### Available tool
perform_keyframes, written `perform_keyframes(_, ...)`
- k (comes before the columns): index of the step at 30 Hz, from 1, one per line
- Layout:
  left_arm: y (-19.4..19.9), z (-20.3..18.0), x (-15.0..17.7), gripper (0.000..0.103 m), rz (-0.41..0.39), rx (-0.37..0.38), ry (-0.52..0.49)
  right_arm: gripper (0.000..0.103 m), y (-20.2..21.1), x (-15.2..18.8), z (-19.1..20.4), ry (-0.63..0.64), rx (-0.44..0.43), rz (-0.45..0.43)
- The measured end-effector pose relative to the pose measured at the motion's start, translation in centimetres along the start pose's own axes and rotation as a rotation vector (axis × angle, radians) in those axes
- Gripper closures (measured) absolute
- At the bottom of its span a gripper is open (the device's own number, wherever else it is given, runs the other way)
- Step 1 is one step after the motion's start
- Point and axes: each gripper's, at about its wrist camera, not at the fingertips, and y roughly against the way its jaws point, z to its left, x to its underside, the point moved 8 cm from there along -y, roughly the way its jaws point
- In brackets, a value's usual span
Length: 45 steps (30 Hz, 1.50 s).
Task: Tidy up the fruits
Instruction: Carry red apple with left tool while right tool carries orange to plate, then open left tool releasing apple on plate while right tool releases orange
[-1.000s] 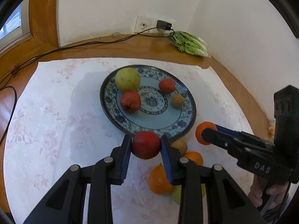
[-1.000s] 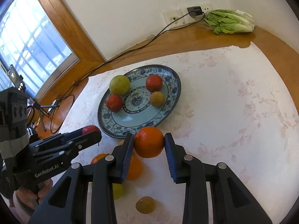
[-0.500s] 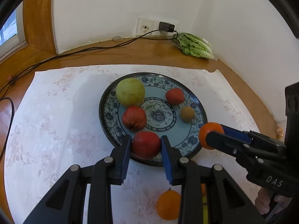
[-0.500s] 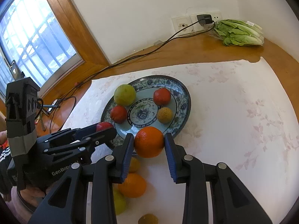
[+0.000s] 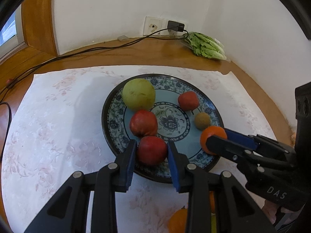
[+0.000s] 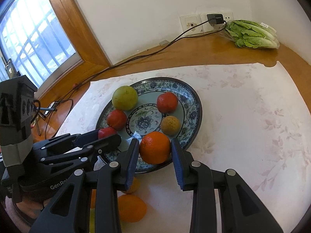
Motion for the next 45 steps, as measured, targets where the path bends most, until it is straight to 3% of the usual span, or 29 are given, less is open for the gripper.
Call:
perform_keyframes(18, 0.0, 0.1, 0.0, 0.069, -0.002, 0.02, 0.012, 0.066, -0.3, -0.1, 0.0, 0.018, 0.022, -0.031)
perform_keyframes(28, 2.1, -0.4, 0.3, 0.042, -0.002, 0.03, 0.012, 0.06, 1.1, 0.1, 0.0, -0.01, 0.005, -0.03)
perform_keyframes(38, 4.1, -0.9, 1.6, 0.041, 0.021, 0.037, 0.012, 0.06, 3.4, 1.3, 0.4, -0.006, 0.008, -0.014)
perform_keyframes(45, 5.6, -0.8, 3.1, 0.041, 0.037, 0.086, 0.039, 0.06, 5.1, 3.3, 0.6, -0.001, 0.017, 0.011)
